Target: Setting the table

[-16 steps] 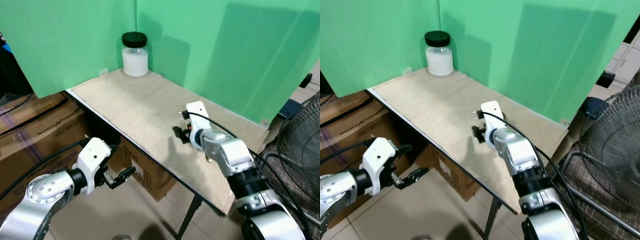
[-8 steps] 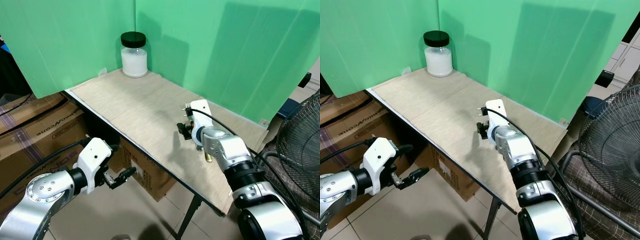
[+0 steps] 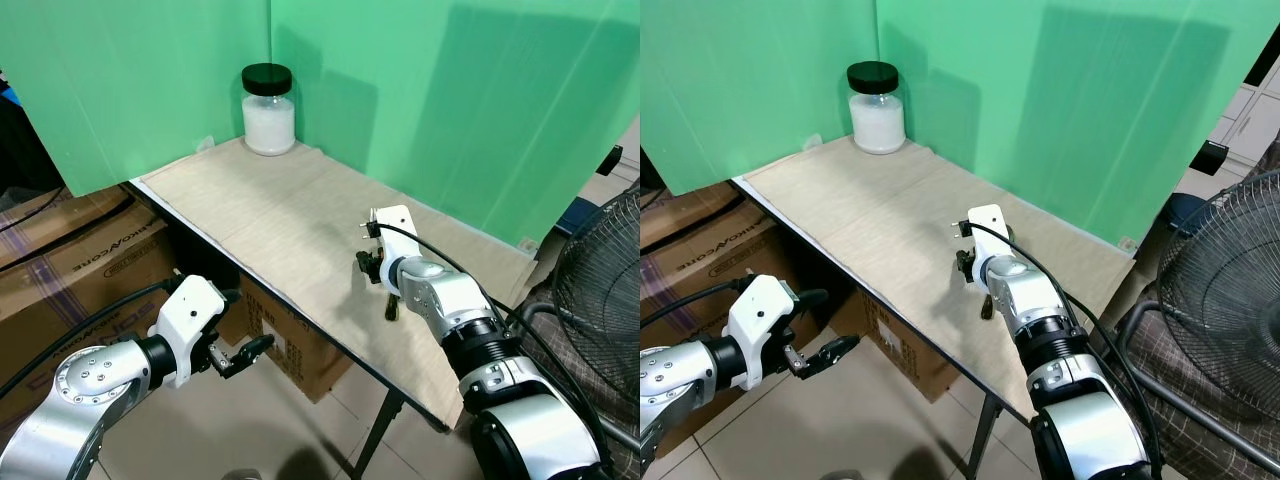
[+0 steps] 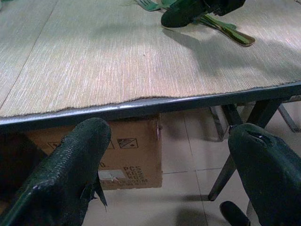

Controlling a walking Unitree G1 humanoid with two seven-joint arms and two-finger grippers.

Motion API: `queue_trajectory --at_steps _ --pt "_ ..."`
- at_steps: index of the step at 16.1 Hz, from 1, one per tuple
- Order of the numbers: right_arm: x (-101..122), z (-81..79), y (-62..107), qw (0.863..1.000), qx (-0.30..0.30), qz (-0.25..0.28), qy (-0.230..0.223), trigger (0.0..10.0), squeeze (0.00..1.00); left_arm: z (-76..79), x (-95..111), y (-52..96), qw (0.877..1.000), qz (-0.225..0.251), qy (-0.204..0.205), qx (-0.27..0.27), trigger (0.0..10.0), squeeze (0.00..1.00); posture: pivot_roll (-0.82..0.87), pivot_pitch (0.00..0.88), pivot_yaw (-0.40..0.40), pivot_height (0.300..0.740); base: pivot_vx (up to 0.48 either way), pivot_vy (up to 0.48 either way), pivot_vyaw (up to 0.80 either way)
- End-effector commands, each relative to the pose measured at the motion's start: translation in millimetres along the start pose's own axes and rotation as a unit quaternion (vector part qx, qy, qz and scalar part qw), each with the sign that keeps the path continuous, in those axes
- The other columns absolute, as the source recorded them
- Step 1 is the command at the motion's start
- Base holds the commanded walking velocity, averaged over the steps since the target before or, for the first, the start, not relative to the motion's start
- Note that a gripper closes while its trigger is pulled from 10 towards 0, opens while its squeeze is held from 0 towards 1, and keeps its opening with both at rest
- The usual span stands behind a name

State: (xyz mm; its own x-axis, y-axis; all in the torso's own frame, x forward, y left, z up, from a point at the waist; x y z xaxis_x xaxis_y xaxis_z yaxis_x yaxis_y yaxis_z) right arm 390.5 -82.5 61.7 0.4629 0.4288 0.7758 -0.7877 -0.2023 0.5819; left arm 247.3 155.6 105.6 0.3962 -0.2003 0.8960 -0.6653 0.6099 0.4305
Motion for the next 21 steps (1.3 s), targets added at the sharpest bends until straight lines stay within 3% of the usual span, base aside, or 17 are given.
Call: queue_trajectory --at_steps 1,2,5,6,9,20,21 --pt "1.7 2.2 -1.3 1.0 -0.002 0.0 -0.005 2.4 0.0 0.8 0.1 -0.7 1.0 -0.003 -0.009 -0.002 10.0 0.0 0.2 0.0 -0.049 0.74 0.0 0.0 0.0" --pt "0.2 1.1 -2.4 1.0 0.002 -0.004 -0.008 0.0 0.0 0.9 0.0 -0.7 1.0 -0.004 -0.01 -0.002 10.0 0.0 0.2 0.0 -0.049 0.74 0.0 0.0 0.0" --pt "-1.2 -0.1 -3.5 1.0 0.008 -0.009 -0.011 0.0 0.0 0.8 -0.1 -0.8 1.0 -0.005 -0.011 -0.002 10.0 0.0 0.2 0.0 -0.047 0.74 0.0 0.0 0.0" --pt "-3.7 -1.5 -4.4 1.0 0.014 -0.014 -0.017 0.5 0.0 0.8 0.2 -1.5 1.0 -0.005 -0.012 -0.003 10.0 0.0 0.2 0.0 -0.048 0.74 0.0 0.0 0.0" --pt "-3.9 -3.0 -5.3 0.999 0.023 -0.015 -0.033 0.0 0.0 0.4 1.0 -2.5 1.0 -0.004 -0.013 -0.003 10.0 0.0 0.2 0.0 -0.047 0.74 0.0 0.0 0.0" --pt "-0.6 -5.6 -6.6 0.999 0.038 -0.007 -0.028 0.0 0.0 -1.1 2.3 -3.4 1.0 -0.006 -0.023 -0.002 10.0 0.0 0.2 0.0 -0.05 0.74 0.0 0.0 0.0" --pt "5.8 -5.4 -5.8 0.999 0.039 0.012 -0.026 0.0 0.0 -1.2 2.5 -3.6 1.0 -0.005 -0.025 -0.002 10.0 0.0 0.2 0.0 -0.051 0.74 0.0 0.0 0.0"
Point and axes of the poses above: a point about 5 cm out from each wrist's last joint towards the gripper, its own y axis pointing back from the gripper into the wrist, its own x axis along the axis of the wrist's last joint, z = x × y, the point moved 5 cm from there along -y, pointing out of the wrist towards the gripper, and after that the axes turned 15 degrees about y, right-handed, at the moved point
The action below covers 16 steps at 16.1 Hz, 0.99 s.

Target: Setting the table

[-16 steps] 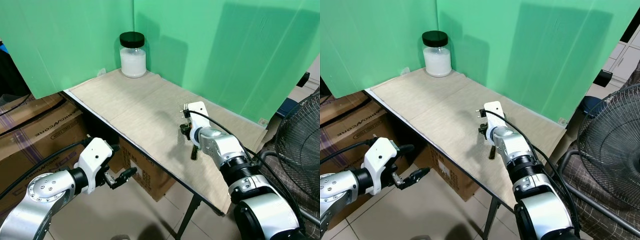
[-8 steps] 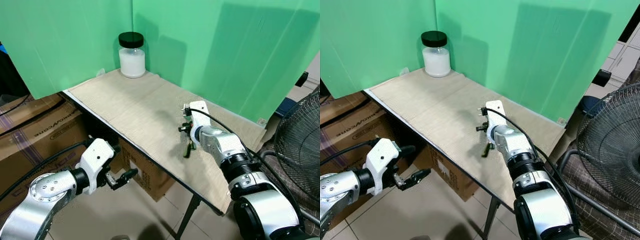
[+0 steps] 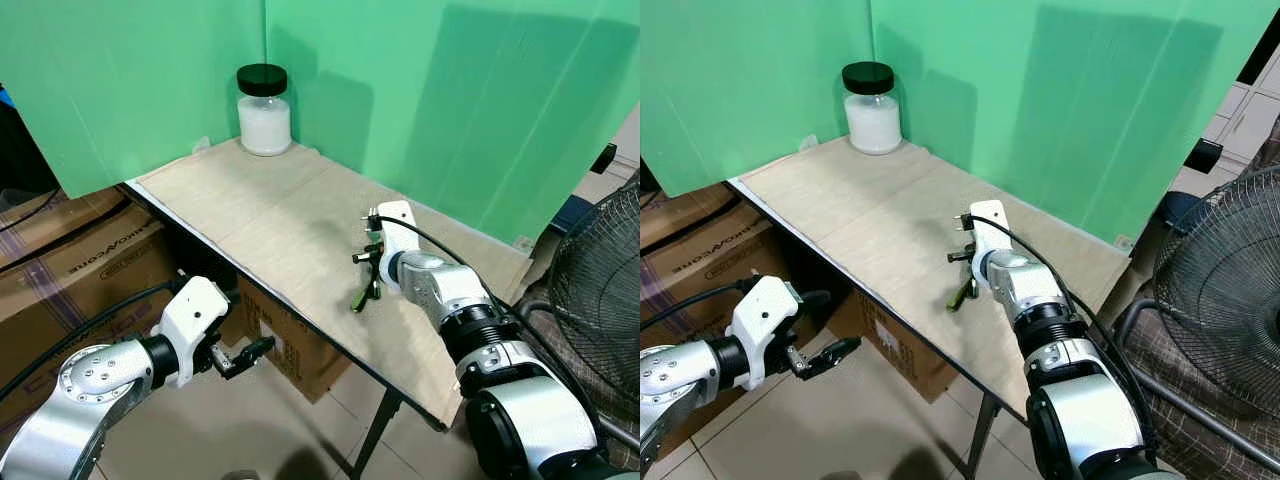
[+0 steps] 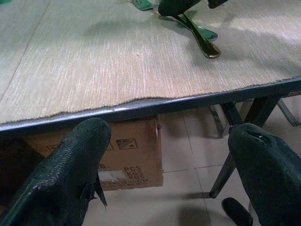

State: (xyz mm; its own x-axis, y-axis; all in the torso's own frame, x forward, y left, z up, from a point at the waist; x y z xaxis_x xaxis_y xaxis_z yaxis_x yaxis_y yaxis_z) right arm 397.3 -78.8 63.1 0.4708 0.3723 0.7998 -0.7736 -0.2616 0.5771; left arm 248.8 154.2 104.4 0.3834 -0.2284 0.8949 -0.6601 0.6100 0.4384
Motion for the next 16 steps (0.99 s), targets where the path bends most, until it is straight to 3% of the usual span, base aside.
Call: queue_trajectory --at_steps 1,3,5,6,7,8,10,16 --pt "7.0 -5.4 0.8 1.0 0.017 0.019 -0.003 0.0 0.0 -1.4 2.8 -1.3 1.0 0.0 -0.012 0.0 10.0 0.0 0.2 0.0 -0.051 0.74 0.0 0.0 0.0" --pt "22.5 -4.8 5.5 0.998 0.028 0.06 0.009 0.0 0.0 -1.9 3.1 -1.7 1.0 0.001 -0.014 0.001 10.0 0.0 0.2 0.0 -0.057 0.74 0.0 0.0 0.0" --pt "25.5 -2.5 6.7 0.997 0.024 0.067 0.017 0.0 0.0 -1.7 2.8 -2.2 1.0 0.001 -0.015 0.001 10.0 0.0 0.2 0.0 -0.058 0.74 0.0 0.0 0.0" --pt "29.2 -0.1 7.3 0.997 0.017 0.075 0.026 10.0 0.0 -1.5 2.3 -2.8 1.0 0.001 -0.017 0.0 10.0 0.0 0.2 0.0 -0.059 0.74 0.0 0.0 0.0" --pt "31.6 0.9 7.4 0.996 0.015 0.082 0.029 10.0 0.28 -1.5 2.1 -3.1 1.0 0.0 -0.018 0.0 10.0 0.0 0.2 0.0 -0.058 0.74 0.0 0.0 0.0" --pt "31.2 3.9 7.2 0.996 0.002 0.079 0.036 10.0 1.0 -1.5 1.9 -3.6 1.0 0.0 -0.019 0.0 10.0 0.0 0.2 0.0 -0.059 0.74 0.0 0.0 0.0" --pt "28.2 7.9 6.5 0.996 -0.021 0.066 0.057 10.0 1.0 -1.9 1.2 -3.9 1.0 -0.001 -0.02 0.0 10.0 0.0 0.2 0.0 -0.063 0.74 0.0 0.0 0.0" --pt "12.2 14.2 3.0 0.997 -0.046 0.027 0.052 10.0 1.0 -3.3 0.1 -3.1 1.0 -0.002 -0.02 0.003 10.0 0.0 0.2 0.0 -0.064 0.74 0.0 0.0 0.0"
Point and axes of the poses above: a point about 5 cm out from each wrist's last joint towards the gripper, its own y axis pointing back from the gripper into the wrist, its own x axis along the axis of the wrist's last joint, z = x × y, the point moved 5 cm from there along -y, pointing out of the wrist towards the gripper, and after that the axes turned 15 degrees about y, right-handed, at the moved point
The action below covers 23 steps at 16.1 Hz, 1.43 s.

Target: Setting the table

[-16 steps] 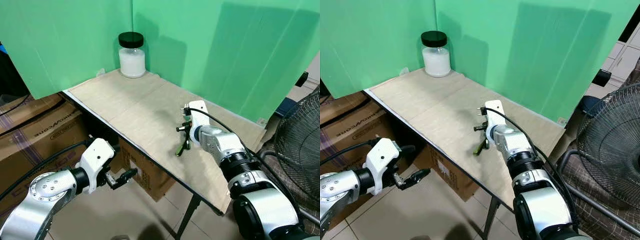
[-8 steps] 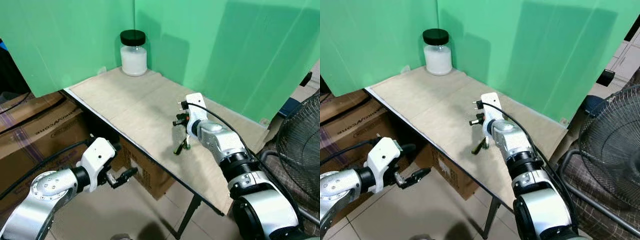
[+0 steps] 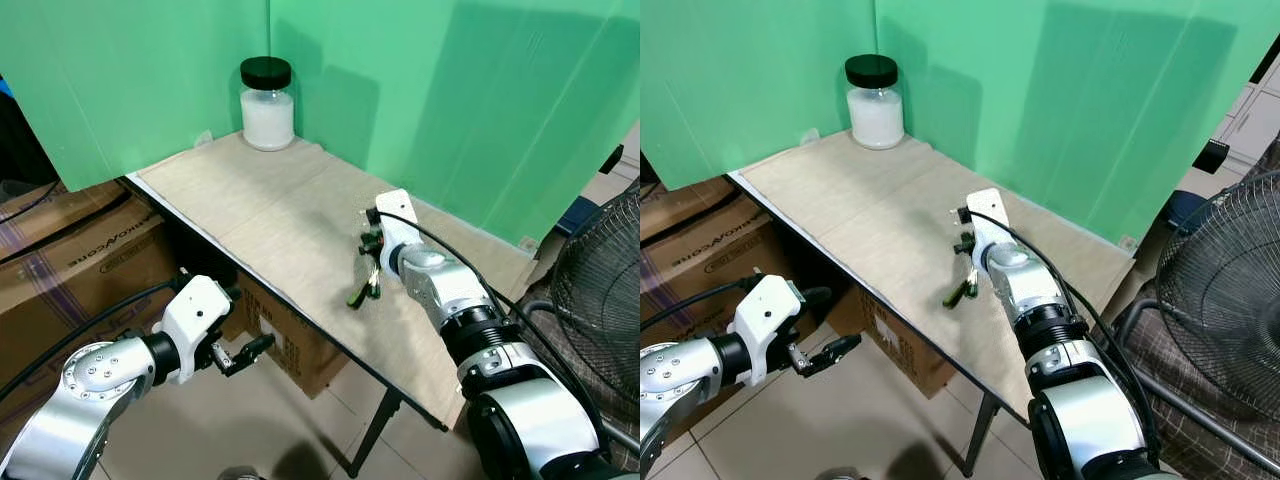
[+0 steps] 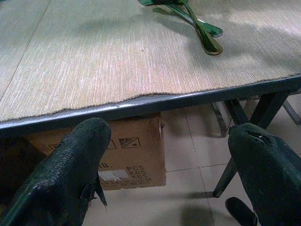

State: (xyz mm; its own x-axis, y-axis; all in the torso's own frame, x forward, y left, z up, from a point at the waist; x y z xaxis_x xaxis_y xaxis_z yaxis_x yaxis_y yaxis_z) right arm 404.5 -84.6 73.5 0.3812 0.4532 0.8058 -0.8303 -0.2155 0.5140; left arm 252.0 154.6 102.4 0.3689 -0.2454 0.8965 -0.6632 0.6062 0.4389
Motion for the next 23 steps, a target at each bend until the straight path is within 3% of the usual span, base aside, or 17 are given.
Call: queue_trajectory --at_steps 1,3,4,5,8,9,10,11,23 --pt "-1.0 4.0 -0.2 1.0 -0.008 -0.009 -0.003 10.0 1.0 -1.4 1.4 -0.7 1.0 -0.001 -0.009 0.001 10.0 0.0 0.2 0.0 -0.063 0.74 0.0 0.0 0.0" --pt "-5.3 2.9 -1.5 1.0 -0.012 -0.024 0.005 10.0 1.0 -2.4 2.2 -1.2 1.0 -0.001 -0.011 0.001 10.0 0.0 0.2 0.0 -0.061 0.74 0.0 0.0 0.0" --pt "-7.9 2.1 -2.3 0.999 -0.014 -0.031 0.006 10.0 0.12 -2.7 2.9 -1.7 1.0 -0.001 -0.012 0.001 10.0 0.0 0.2 0.0 -0.061 0.74 0.0 0.0 0.0" --pt "-9.7 -0.3 -2.7 0.999 -0.008 -0.035 0.003 10.0 0.0 -2.6 3.0 -1.9 1.0 -0.001 -0.013 0.001 10.0 0.0 0.2 0.0 -0.061 0.74 0.0 0.0 0.0" --pt "-14.0 -7.2 -3.2 0.999 0.009 -0.046 -0.004 10.0 0.0 -2.1 3.2 -1.7 1.0 0.0 -0.012 0.001 10.0 0.0 0.2 0.0 -0.062 0.74 0.0 0.0 0.0" --pt "-13.5 -7.9 -3.4 0.999 0.011 -0.045 -0.005 7.3 0.0 -2.3 3.3 -1.7 1.0 -0.001 -0.012 0.001 10.0 0.0 0.2 0.0 -0.062 0.74 0.0 0.0 0.0" --pt "-12.8 -8.5 -3.9 0.999 0.013 -0.044 -0.006 2.6 0.0 -2.6 3.5 -1.7 1.0 0.0 -0.013 0.002 10.0 0.0 0.2 0.0 -0.062 0.74 0.0 0.0 0.0" --pt "-12.0 -9.2 -4.1 0.999 0.015 -0.043 -0.006 0.0 0.0 -2.7 3.7 -1.7 1.0 0.0 -0.013 0.003 10.0 0.0 0.2 0.0 -0.062 0.74 0.0 0.0 0.0" --pt "-12.7 -14.7 -5.8 0.998 0.035 -0.049 -0.007 0.0 0.0 -6.0 6.4 -1.4 1.0 0.004 -0.018 0.006 10.0 0.0 0.21 0.0 -0.067 0.74 0.0 0.0 0.0"
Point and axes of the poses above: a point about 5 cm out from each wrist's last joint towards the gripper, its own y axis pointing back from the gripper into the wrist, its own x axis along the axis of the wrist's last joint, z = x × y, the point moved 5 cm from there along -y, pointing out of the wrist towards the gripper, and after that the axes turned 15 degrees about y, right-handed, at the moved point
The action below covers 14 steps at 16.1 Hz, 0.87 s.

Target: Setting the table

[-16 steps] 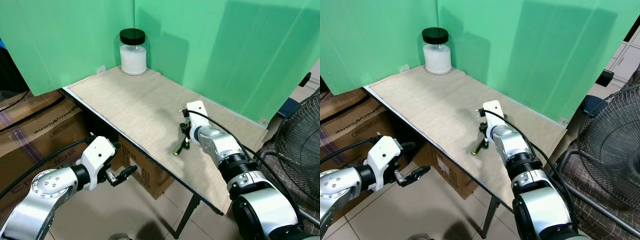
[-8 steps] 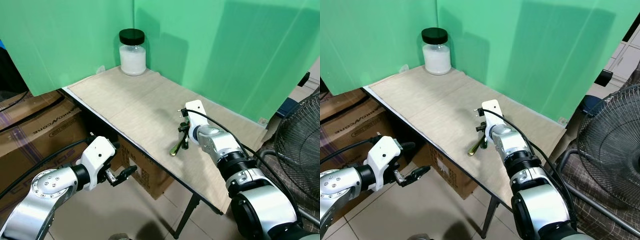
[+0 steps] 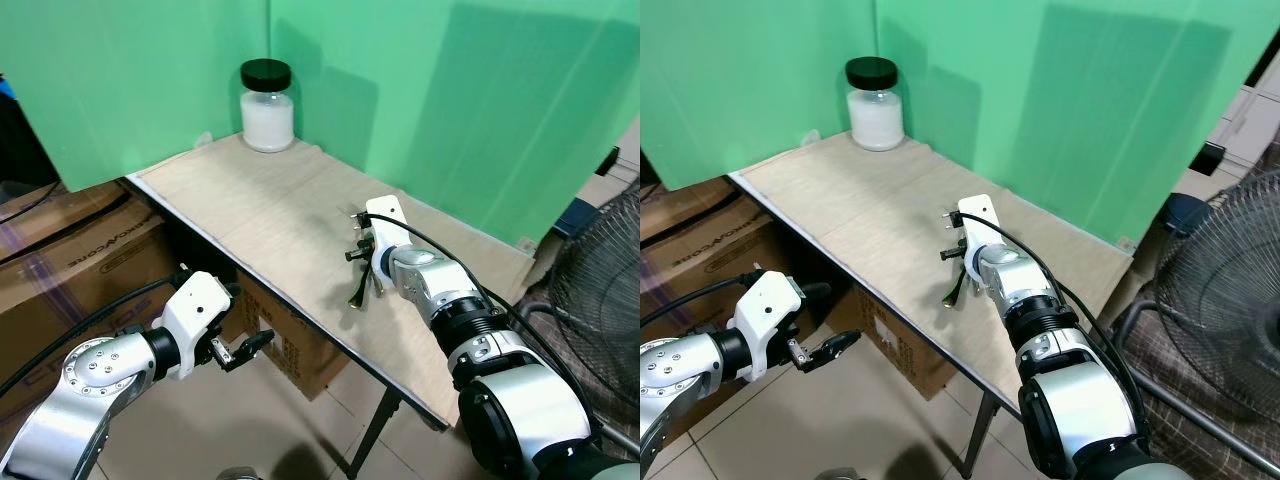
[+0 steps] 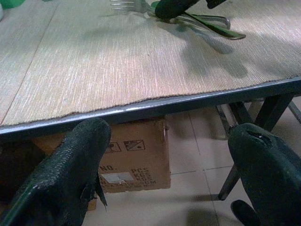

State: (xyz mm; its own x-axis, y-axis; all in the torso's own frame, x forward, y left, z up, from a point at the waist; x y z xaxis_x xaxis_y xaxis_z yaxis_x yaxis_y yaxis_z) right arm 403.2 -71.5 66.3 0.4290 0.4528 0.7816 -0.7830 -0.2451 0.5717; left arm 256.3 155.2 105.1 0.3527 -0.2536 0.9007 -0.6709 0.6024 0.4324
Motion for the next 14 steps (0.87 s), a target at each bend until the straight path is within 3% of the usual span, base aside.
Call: queue_trajectory --at_steps 1,4,7,14 --pt "-11.6 -0.4 -1.1 1.0 0.005 -0.022 -0.001 0.0 0.0 -3.7 3.0 0.2 1.0 0.0 -0.01 0.003 10.0 0.0 0.21 0.0 -0.067 0.74 0.0 0.0 0.0" --pt "0.1 3.8 0.4 1.0 0.002 0.007 -0.002 0.0 0.0 -5.2 3.4 1.4 1.0 0.0 -0.013 0.006 10.0 0.0 0.21 0.0 -0.061 0.74 0.0 0.0 0.0" --pt "26.7 15.9 9.2 0.996 -0.004 0.092 -0.018 0.0 0.0 -4.6 3.9 0.0 1.0 0.0 -0.014 0.003 10.0 0.0 0.2 0.0 -0.057 0.74 0.0 0.0 0.0" --pt "20.7 20.7 19.7 0.987 0.019 0.133 -0.091 0.0 0.0 -0.7 2.9 -4.1 1.0 0.003 -0.015 -0.003 10.0 0.0 0.2 0.0 -0.059 0.74 0.0 0.0 0.0"
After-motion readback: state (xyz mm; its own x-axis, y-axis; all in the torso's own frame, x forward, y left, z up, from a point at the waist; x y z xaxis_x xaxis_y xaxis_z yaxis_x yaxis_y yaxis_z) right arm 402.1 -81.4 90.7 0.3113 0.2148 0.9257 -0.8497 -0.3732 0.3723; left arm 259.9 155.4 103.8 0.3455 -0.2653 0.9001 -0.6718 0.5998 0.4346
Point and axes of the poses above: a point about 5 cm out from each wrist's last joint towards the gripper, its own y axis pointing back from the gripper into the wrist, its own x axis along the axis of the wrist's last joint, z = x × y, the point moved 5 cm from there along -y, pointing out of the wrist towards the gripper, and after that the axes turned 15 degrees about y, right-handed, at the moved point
